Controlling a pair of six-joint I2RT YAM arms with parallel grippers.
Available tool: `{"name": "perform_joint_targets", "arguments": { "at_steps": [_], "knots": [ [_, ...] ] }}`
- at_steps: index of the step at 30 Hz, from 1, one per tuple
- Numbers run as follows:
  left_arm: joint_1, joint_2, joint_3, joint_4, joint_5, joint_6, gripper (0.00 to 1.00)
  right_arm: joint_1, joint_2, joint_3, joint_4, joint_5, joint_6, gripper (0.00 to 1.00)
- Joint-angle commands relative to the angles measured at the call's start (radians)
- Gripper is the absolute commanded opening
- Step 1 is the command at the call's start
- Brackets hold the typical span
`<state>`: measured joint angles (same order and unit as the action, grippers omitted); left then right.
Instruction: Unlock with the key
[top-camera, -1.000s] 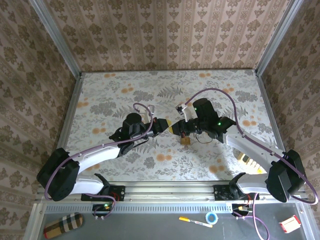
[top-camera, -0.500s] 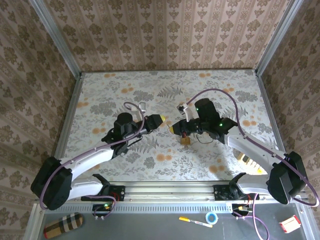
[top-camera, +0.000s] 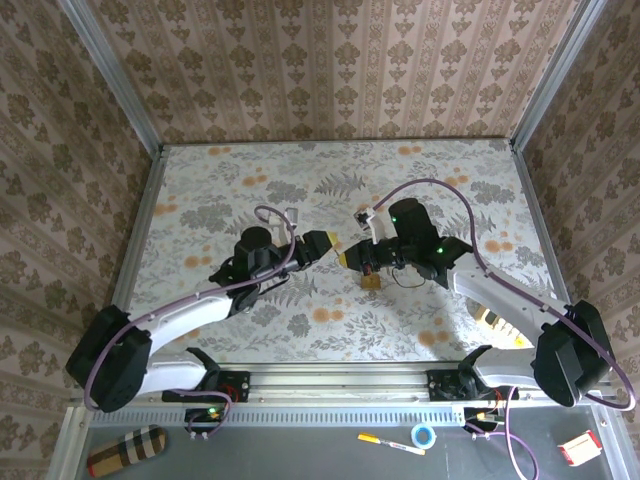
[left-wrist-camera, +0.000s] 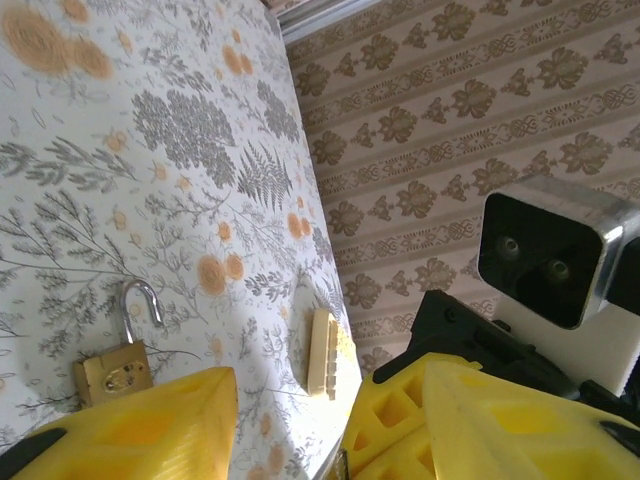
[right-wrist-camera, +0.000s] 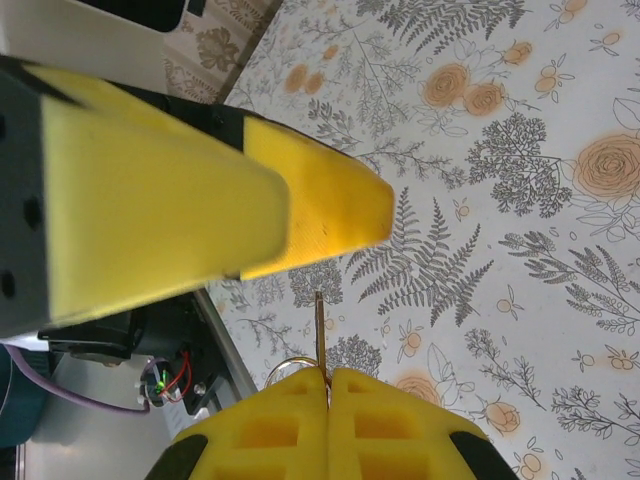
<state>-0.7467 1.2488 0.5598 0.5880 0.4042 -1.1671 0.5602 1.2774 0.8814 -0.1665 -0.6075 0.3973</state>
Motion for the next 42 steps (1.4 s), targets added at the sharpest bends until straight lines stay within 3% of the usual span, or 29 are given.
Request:
{"name": "perform_joint_targets", "arguments": {
  "at_steps": [1,22,26,27,31,34,37,42],
  "knots": [
    [-0.017,0.031,0.006,0.096,0.018,-0.028,0.47,-0.002,0.011,0.004,0.034,-0.017,0.014,0.0],
    [-0.04,0.08,0.006,0.105,0.004,-0.039,0.0,-0.003,-0.002,-0.01,0.036,-0.013,0.013,0.0],
    [-0.04,0.083,0.011,0.106,0.01,-0.037,0.0,-0.003,-0.013,-0.017,0.039,-0.008,0.017,0.01],
    [-0.039,0.082,0.011,0.106,0.01,-0.036,0.0,-0.003,-0.017,-0.019,0.042,-0.007,0.019,0.07],
    [-0.022,0.052,0.006,0.095,0.004,-0.013,0.0,-0.027,-0.045,-0.034,0.072,-0.007,0.07,0.56],
    [0.01,-0.003,-0.004,0.096,-0.009,0.028,0.0,-0.075,-0.098,-0.073,0.138,-0.006,0.172,0.78],
    [0.049,-0.071,-0.01,0.124,-0.027,0.09,0.0,-0.131,-0.152,-0.129,0.3,-0.053,0.341,0.88],
    [0.08,-0.13,0.049,0.116,-0.013,0.268,0.0,-0.148,-0.16,-0.144,0.543,-0.095,0.535,0.92]
  ]
}}
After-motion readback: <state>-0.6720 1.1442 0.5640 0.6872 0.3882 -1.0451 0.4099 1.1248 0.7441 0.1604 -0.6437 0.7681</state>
